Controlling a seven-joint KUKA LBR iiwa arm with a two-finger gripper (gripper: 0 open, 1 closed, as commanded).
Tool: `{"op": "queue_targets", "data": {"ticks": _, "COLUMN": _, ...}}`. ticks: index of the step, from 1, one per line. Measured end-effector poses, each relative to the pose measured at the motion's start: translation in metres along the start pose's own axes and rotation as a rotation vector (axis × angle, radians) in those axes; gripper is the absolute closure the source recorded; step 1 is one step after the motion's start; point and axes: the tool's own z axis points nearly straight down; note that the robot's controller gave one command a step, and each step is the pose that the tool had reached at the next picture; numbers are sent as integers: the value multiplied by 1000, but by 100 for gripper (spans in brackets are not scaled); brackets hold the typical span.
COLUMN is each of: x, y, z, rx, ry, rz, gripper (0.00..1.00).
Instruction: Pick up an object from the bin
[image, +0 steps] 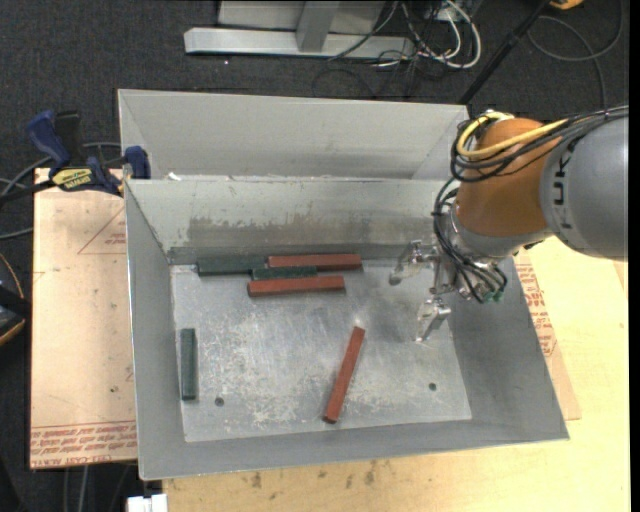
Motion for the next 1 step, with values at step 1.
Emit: {"op": "queue_targets", "data": {"ticks": 1, "x": 29, "y": 32, "z": 13, "rx": -5, "ry": 5, "rz": -38, "gripper": 0}}
